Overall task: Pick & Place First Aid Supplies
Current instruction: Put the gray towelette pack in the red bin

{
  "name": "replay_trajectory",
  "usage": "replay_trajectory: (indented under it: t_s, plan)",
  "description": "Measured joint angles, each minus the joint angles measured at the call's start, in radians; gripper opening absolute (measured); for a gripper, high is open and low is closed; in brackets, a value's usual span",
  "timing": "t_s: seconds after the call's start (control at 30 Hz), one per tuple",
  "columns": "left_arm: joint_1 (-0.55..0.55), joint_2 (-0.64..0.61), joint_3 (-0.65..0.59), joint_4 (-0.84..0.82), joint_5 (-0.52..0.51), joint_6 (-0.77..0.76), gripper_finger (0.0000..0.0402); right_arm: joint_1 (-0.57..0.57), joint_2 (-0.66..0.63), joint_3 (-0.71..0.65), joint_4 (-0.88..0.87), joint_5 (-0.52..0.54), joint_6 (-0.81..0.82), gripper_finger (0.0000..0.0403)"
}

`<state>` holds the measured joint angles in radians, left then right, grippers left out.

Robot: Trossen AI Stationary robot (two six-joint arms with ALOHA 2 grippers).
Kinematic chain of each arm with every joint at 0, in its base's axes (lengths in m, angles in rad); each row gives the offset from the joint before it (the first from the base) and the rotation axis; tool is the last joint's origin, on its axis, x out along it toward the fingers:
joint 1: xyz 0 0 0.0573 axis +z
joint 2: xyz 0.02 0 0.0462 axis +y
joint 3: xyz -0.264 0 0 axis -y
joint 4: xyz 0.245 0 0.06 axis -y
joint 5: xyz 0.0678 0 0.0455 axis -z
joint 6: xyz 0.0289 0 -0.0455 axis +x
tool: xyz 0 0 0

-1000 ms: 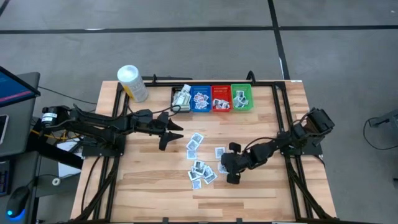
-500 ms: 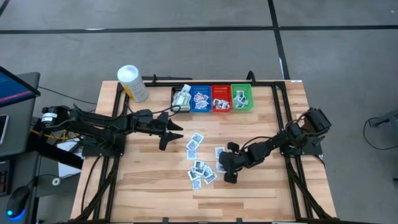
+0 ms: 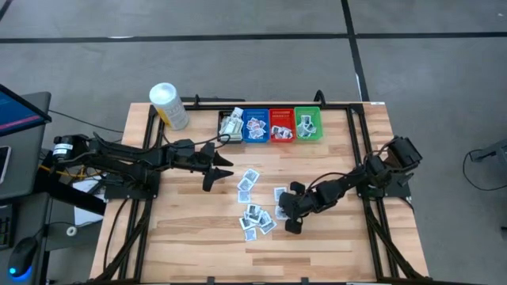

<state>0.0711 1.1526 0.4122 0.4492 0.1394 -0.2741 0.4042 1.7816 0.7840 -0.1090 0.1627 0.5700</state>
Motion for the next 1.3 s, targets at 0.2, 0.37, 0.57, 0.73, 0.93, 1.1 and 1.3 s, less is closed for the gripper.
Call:
replay_trajectory:
  t_s: [0.2, 0.37, 0.57, 0.73, 0.93, 1.1, 1.3]
  plan:
    - [-0.012, 0.000, 0.000, 0.001, -0.001, -0.019, 0.0186, -0.018, -0.078, 0.020, -0.018, 0.035, -0.019, 0.0005]
    - [-0.014, 0.000, 0.000, 0.007, -0.004, -0.022, 0.0186, -0.062, -0.202, 0.030, 0.014, 0.123, -0.020, 0.0003]
    - [-0.014, 0.000, 0.000, 0.012, -0.004, -0.023, 0.0186, -0.132, -0.365, 0.031, 0.133, 0.175, -0.031, 0.0002]
    - [-0.014, 0.000, 0.000, 0.016, -0.004, -0.023, 0.0186, -0.185, -0.468, 0.032, 0.341, 0.135, -0.054, 0.0001]
    - [-0.014, 0.000, 0.001, 0.028, -0.004, -0.021, 0.0186, -0.242, -0.532, 0.033, 0.603, -0.005, 0.099, 0.0001]
    - [-0.014, 0.000, 0.001, 0.070, -0.004, -0.014, 0.0186, -0.279, -0.536, 0.033, 0.750, -0.153, 0.240, 0.0001]
    - [-0.014, 0.000, 0.001, 0.179, -0.004, 0.014, 0.0186, -0.288, -0.531, 0.033, 0.776, -0.218, 0.269, 0.0001]
